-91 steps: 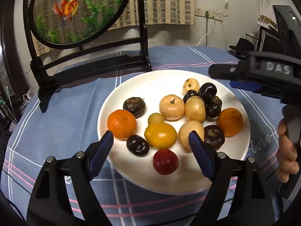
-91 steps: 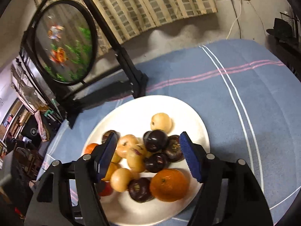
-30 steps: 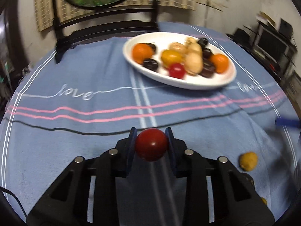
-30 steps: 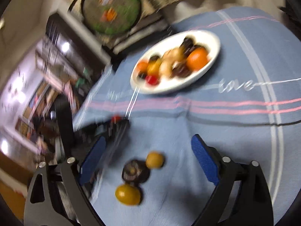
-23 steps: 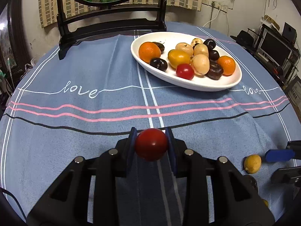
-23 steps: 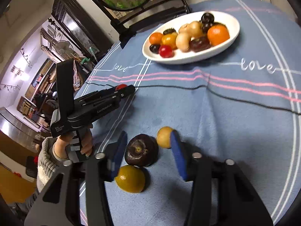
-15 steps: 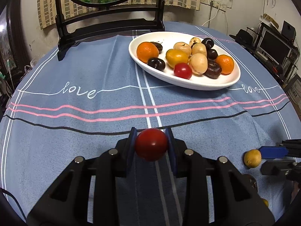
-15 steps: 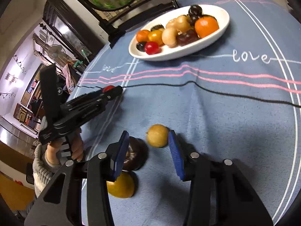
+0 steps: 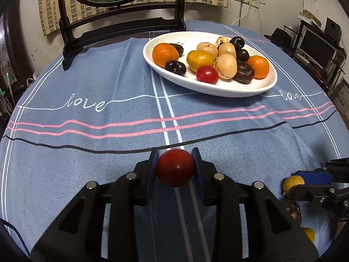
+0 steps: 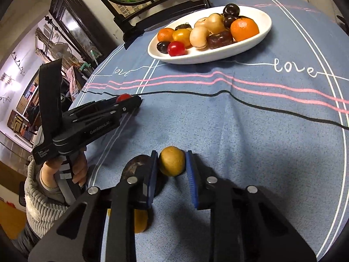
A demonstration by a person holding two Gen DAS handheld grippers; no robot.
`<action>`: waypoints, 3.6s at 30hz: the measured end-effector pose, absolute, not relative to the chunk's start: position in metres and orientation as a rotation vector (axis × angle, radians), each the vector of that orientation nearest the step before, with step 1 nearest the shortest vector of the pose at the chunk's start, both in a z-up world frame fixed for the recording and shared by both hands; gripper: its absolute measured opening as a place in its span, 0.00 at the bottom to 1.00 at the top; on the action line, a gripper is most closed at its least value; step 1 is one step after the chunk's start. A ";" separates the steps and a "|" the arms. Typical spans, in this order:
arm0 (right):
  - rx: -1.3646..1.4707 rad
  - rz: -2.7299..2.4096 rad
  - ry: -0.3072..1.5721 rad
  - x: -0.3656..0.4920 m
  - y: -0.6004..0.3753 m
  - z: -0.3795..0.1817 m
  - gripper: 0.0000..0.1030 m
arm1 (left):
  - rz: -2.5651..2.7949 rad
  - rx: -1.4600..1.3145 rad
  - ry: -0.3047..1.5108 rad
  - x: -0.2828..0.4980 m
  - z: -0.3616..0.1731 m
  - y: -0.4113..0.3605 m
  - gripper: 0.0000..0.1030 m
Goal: Organize fruits
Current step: 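Grasp an olive-brown round fruit with the right tool while the left tool holds the red fruit, then lower the red and olive-brown fruits onto the white plate and open both tools, then grasp a dark purple round fruit from the table with the left tool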
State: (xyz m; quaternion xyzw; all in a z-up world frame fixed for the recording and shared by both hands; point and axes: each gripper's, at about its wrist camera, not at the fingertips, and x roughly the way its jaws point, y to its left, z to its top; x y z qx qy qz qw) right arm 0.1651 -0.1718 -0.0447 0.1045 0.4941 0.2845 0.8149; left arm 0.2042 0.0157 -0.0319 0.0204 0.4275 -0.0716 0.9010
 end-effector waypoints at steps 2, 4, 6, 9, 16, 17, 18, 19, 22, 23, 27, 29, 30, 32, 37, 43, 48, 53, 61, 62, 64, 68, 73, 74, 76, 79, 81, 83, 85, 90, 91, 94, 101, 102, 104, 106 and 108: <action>0.216 0.605 1.049 0.165 -0.172 -0.045 0.25 | -0.148 0.043 0.880 0.203 -0.031 0.016 0.31; 0.228 0.607 1.043 0.166 -0.174 -0.043 0.25 | -0.148 0.043 0.874 0.203 -0.030 0.016 0.31; 0.244 0.604 1.022 0.166 -0.179 -0.038 0.25 | -0.141 0.048 0.859 0.202 -0.027 0.015 0.31; 0.276 0.599 0.994 0.168 -0.187 -0.033 0.25 | -0.124 0.058 0.832 0.199 -0.023 0.014 0.31; 0.295 0.571 0.934 0.167 -0.193 -0.023 0.25 | -0.074 0.079 0.763 0.190 -0.009 0.013 0.31; 0.299 0.566 0.925 0.167 -0.195 -0.022 0.25 | -0.069 0.081 0.755 0.189 -0.007 0.013 0.31; 0.302 0.559 0.917 0.167 -0.197 -0.021 0.25 | -0.066 0.083 0.749 0.189 -0.007 0.013 0.31; 0.305 0.552 0.905 0.167 -0.198 -0.019 0.25 | -0.063 0.085 0.745 0.188 -0.006 0.013 0.31; 0.314 0.534 0.879 0.166 -0.203 -0.016 0.25 | -0.043 0.102 0.722 0.185 -0.002 0.013 0.30; 0.314 0.529 0.873 0.165 -0.204 -0.014 0.25 | -0.044 0.101 0.719 0.184 -0.002 0.012 0.31; 0.328 0.502 0.840 0.163 -0.212 -0.006 0.25 | -0.042 0.103 0.709 0.186 0.002 0.011 0.30; 0.338 0.493 0.824 0.167 -0.214 0.000 0.25 | -0.041 0.101 0.705 0.190 0.006 0.009 0.30; 0.340 0.490 0.822 0.170 -0.214 0.003 0.25 | -0.041 0.099 0.698 0.193 0.009 0.008 0.31; 0.338 0.482 0.822 0.180 -0.213 0.011 0.25 | -0.044 0.101 0.691 0.200 0.015 0.005 0.30; 0.277 0.443 0.802 0.221 -0.199 0.034 0.25 | -0.051 0.140 0.675 0.234 0.025 -0.015 0.30; 0.278 0.369 0.792 0.283 -0.189 0.025 0.25 | -0.075 0.131 0.698 0.281 0.013 -0.035 0.31; 0.266 0.350 0.789 0.310 -0.182 0.012 0.25 | -0.080 0.122 0.710 0.306 0.001 -0.038 0.31; 0.235 0.340 0.797 0.326 -0.179 0.005 0.26 | -0.082 0.113 0.684 0.317 0.001 -0.037 0.33; 0.222 0.310 0.778 0.323 -0.183 0.006 0.74 | -0.070 0.150 0.633 0.311 0.004 -0.043 0.67; 0.225 0.307 0.751 0.319 -0.184 0.009 0.74 | -0.070 0.155 0.630 0.309 0.006 -0.043 0.67; 0.229 0.312 0.736 0.313 -0.187 0.017 0.74 | -0.073 0.164 0.622 0.303 0.009 -0.043 0.67; 0.283 0.340 0.719 0.288 -0.198 0.030 0.74 | -0.081 0.163 0.609 0.282 0.017 -0.041 0.68; 0.288 0.359 0.706 0.242 -0.207 0.039 0.74 | -0.101 0.157 0.597 0.241 0.027 -0.036 0.70; 0.287 0.372 0.705 0.227 -0.208 0.039 0.74 | -0.112 0.157 0.599 0.231 0.028 -0.036 0.71; 0.273 0.401 0.718 0.197 -0.210 0.037 0.74 | -0.136 0.165 0.604 0.211 0.028 -0.035 0.71; 0.229 0.434 0.746 0.151 -0.210 0.027 0.74 | -0.159 0.205 0.614 0.181 0.022 -0.038 0.71; 0.213 0.462 0.775 0.123 -0.210 0.019 0.74 | -0.186 0.224 0.634 0.163 0.013 -0.039 0.72; 0.194 0.517 0.825 0.098 -0.205 0.008 0.74 | -0.217 0.235 0.661 0.150 0.006 -0.042 0.72; 0.136 0.555 0.868 0.079 -0.194 -0.001 0.74 | -0.245 0.250 0.689 0.140 -0.003 -0.046 0.72; 0.001 0.619 0.932 0.060 -0.154 -0.023 0.74 | -0.306 0.255 0.761 0.137 -0.016 -0.057 0.72; -0.014 0.627 0.938 0.061 -0.148 -0.025 0.74 | -0.310 0.264 0.763 0.136 -0.017 -0.059 0.72; -0.059 0.644 0.952 0.066 -0.133 -0.032 0.74 | -0.315 0.273 0.755 0.134 -0.020 -0.062 0.72; -0.165 0.622 0.955 0.069 -0.121 -0.041 0.37 | -0.422 0.256 0.790 0.126 -0.021 -0.068 0.60; -0.156 0.623 0.958 0.068 -0.123 -0.041 0.36 | -0.452 0.250 0.809 0.125 -0.023 -0.069 0.60; -0.138 0.639 0.970 0.068 -0.128 -0.043 0.35 | -0.492 0.230 0.817 0.123 -0.024 -0.071 0.60; -0.134 0.639 0.974 0.065 -0.130 -0.044 0.34 | -0.507 0.220 0.829 0.124 -0.025 -0.072 0.60; -0.129 0.640 0.972 0.062 -0.132 -0.045 0.33 | -0.521 0.208 0.841 0.123 -0.025 -0.073 0.49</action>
